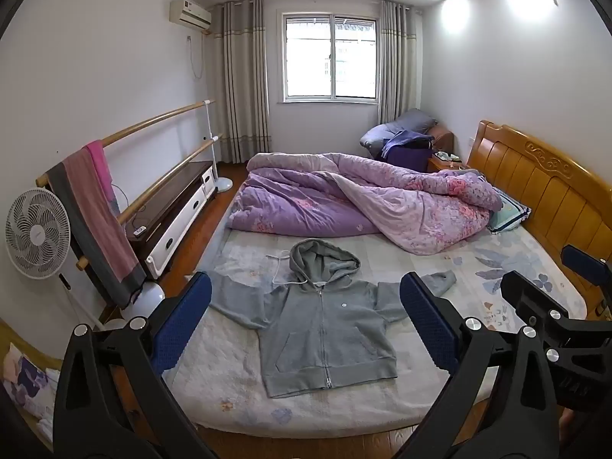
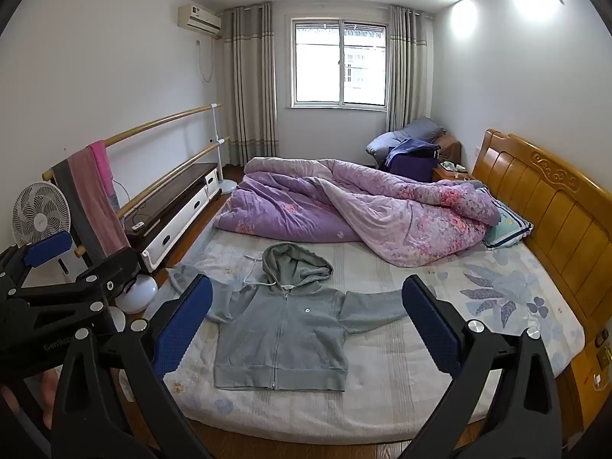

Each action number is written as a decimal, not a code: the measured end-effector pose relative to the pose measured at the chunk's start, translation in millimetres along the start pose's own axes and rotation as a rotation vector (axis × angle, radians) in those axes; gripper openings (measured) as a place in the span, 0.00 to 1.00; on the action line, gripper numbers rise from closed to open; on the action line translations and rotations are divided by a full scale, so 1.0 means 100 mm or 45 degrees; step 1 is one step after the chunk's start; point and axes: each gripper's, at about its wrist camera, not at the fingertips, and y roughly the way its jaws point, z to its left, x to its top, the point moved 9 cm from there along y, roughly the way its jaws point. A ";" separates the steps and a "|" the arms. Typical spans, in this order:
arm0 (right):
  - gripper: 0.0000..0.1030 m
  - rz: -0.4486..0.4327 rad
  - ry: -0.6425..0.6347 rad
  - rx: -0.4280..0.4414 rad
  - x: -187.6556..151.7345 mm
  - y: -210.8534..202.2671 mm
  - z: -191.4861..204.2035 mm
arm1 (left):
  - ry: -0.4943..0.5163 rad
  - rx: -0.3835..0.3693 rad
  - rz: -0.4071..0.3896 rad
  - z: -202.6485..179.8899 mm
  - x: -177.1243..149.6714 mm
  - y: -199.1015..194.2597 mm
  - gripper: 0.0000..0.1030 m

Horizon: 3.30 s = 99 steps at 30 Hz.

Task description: Fold large clothes

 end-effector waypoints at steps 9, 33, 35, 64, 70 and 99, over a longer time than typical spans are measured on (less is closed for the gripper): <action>0.93 0.019 0.010 -0.006 -0.04 0.07 -0.03 | -0.003 -0.003 -0.011 0.00 0.00 0.00 0.95; 0.93 0.050 0.046 -0.027 -0.07 0.07 -0.09 | 0.005 -0.007 0.006 -0.11 -0.10 0.07 0.95; 0.93 0.050 0.045 -0.030 -0.07 0.06 -0.09 | 0.004 -0.006 0.005 -0.10 -0.11 0.06 0.95; 0.93 0.059 0.043 -0.025 -0.09 0.03 -0.08 | 0.008 -0.002 0.015 -0.10 -0.16 0.08 0.95; 0.93 0.060 0.042 -0.026 -0.10 0.02 -0.06 | 0.002 -0.003 0.016 0.01 -0.20 0.09 0.95; 0.93 0.114 0.047 0.041 -0.05 0.64 -0.29 | -0.007 0.076 0.078 -0.20 -0.07 0.60 0.95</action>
